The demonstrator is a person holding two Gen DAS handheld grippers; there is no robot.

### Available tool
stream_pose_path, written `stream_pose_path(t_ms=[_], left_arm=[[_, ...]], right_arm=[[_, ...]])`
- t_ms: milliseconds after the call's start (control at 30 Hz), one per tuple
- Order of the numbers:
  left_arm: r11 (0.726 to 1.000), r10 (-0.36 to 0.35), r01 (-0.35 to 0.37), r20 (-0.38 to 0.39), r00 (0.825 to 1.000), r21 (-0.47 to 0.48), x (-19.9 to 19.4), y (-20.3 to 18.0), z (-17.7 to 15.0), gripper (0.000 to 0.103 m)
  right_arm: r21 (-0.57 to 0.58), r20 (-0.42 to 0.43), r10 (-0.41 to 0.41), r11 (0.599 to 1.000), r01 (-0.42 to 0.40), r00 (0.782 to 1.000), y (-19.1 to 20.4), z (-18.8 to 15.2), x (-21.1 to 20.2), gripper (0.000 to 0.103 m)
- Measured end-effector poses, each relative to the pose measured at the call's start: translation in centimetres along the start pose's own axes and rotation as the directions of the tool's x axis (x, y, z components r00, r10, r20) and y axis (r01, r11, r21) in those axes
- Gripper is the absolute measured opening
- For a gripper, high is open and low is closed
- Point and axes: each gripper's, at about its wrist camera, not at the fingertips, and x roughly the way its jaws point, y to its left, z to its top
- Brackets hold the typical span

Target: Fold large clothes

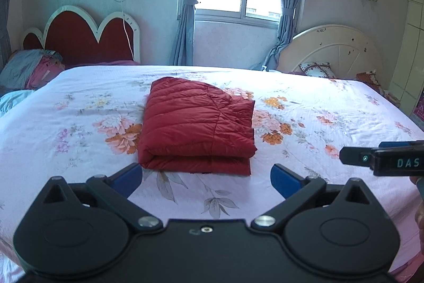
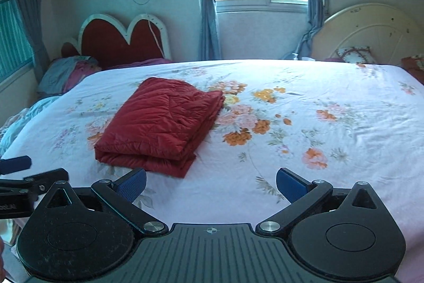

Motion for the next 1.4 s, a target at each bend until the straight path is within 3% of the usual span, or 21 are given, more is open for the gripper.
stream_pose_path(t_ms=[1400], left_arm=[[1.000,-0.007,0.006,0.056,0.998,0.012,-0.6,-0.6,0.6,0.103]], right_arm=[[-0.027,0.033,0.028,0.999,-0.027,0.999,0.0,0.4,-2.0,0.103]])
